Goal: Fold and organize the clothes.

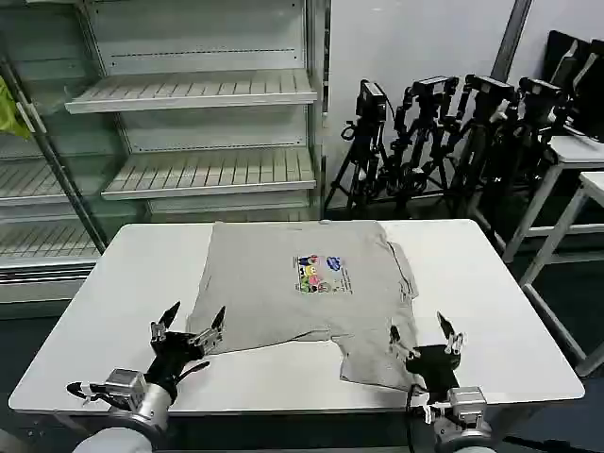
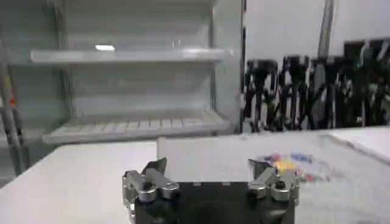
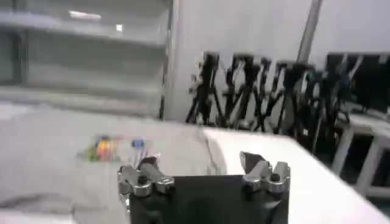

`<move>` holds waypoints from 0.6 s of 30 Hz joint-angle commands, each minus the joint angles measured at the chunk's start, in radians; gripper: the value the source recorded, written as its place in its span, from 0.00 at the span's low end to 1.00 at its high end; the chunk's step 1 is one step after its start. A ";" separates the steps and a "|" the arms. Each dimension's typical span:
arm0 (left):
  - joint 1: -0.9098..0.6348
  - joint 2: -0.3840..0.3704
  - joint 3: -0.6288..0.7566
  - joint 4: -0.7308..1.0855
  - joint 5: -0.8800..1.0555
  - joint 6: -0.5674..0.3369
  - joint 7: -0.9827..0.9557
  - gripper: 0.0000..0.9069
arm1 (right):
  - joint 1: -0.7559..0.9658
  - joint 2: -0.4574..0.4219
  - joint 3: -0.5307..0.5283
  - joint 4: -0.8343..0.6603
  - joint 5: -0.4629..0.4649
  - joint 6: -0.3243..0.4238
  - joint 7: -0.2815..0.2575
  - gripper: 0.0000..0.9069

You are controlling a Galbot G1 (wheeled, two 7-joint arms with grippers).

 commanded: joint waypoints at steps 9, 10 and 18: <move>-0.008 0.102 -0.004 0.140 -0.104 0.080 -0.013 1.00 | -0.056 -0.038 0.001 -0.027 0.087 -0.058 0.039 1.00; -0.013 0.103 -0.003 0.152 -0.108 0.080 -0.017 1.00 | -0.054 -0.037 -0.001 -0.032 0.089 -0.057 0.041 1.00; -0.027 0.095 0.004 0.217 -0.141 0.080 -0.024 1.00 | -0.042 -0.027 -0.023 -0.058 0.090 -0.055 0.045 1.00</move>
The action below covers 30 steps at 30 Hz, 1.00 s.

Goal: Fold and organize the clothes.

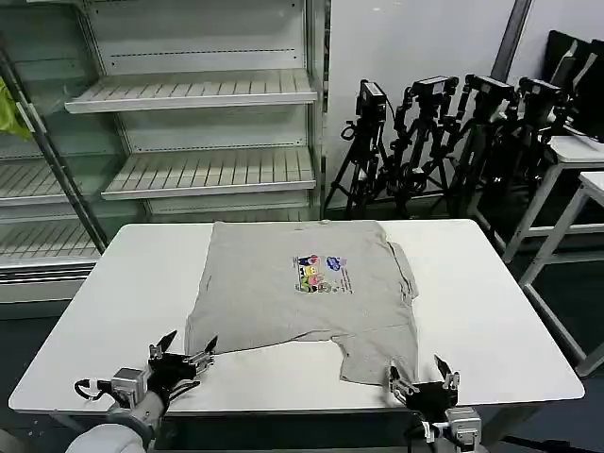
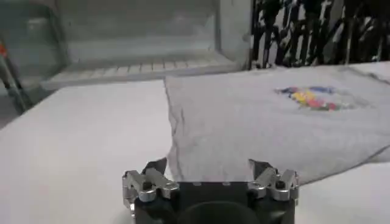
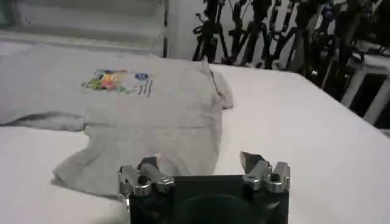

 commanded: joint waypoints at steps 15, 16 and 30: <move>0.006 0.014 0.014 0.081 -0.049 0.016 -0.019 0.06 | -0.013 -0.004 -0.023 -0.037 0.010 -0.017 0.004 0.00; 0.008 0.012 0.015 0.079 -0.050 0.015 -0.018 0.06 | -0.014 -0.004 -0.024 -0.038 0.011 -0.017 0.004 0.00; 0.065 -0.010 0.016 -0.028 -0.085 0.014 -0.009 0.06 | -0.045 0.009 -0.033 -0.015 0.029 0.043 0.012 0.00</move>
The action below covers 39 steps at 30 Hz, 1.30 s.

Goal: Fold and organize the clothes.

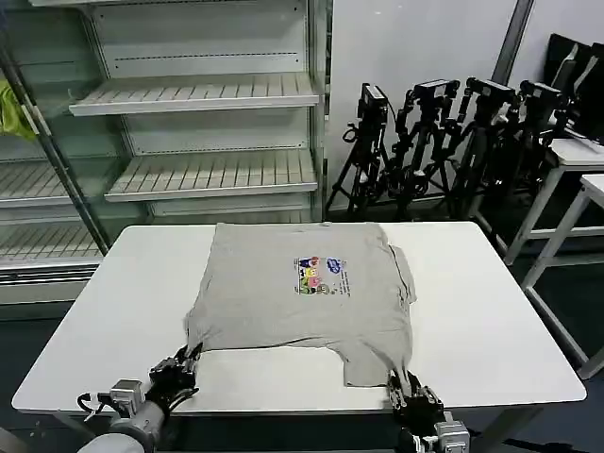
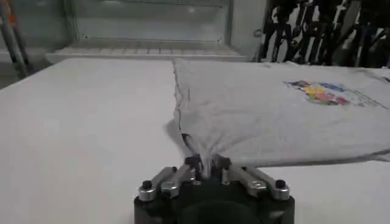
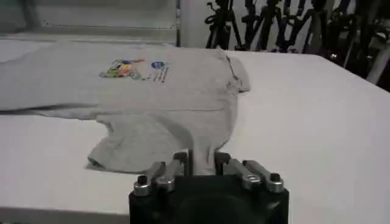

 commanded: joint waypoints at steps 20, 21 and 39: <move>0.224 0.008 -0.082 -0.365 0.039 0.013 -0.011 0.06 | -0.245 -0.111 0.077 0.331 0.026 0.081 0.017 0.00; 0.229 0.013 -0.089 -0.370 0.040 0.013 -0.014 0.06 | -0.251 -0.116 0.089 0.343 0.035 0.080 0.018 0.00; 0.173 0.034 -0.146 -0.353 -0.006 0.011 -0.006 0.06 | -0.148 -0.138 0.211 0.312 0.185 0.122 0.031 0.00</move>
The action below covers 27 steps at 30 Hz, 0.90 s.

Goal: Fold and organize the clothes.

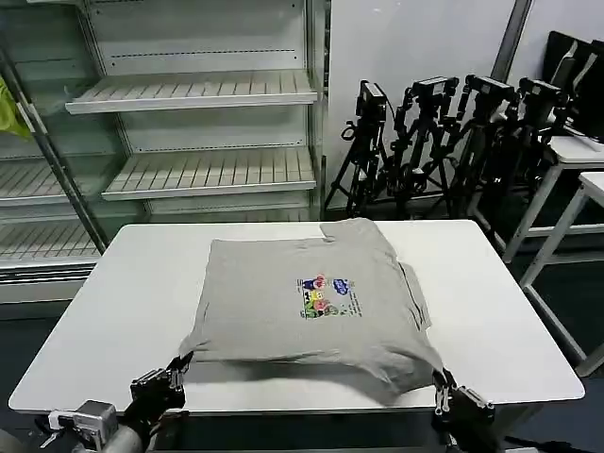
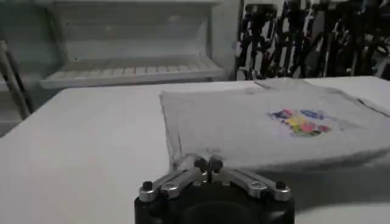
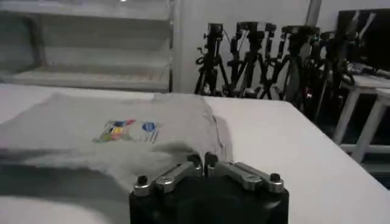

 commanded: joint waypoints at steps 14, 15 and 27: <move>-0.281 0.144 0.073 0.214 -0.054 -0.003 0.032 0.06 | 0.427 -0.102 -0.017 -0.286 0.176 -0.037 0.022 0.00; -0.293 0.146 0.081 0.222 -0.055 -0.003 0.033 0.06 | 0.442 -0.105 -0.022 -0.302 0.179 -0.038 0.021 0.00; -0.512 0.123 0.186 0.400 -0.053 -0.003 0.026 0.06 | 0.660 -0.081 -0.105 -0.527 0.144 -0.025 0.012 0.00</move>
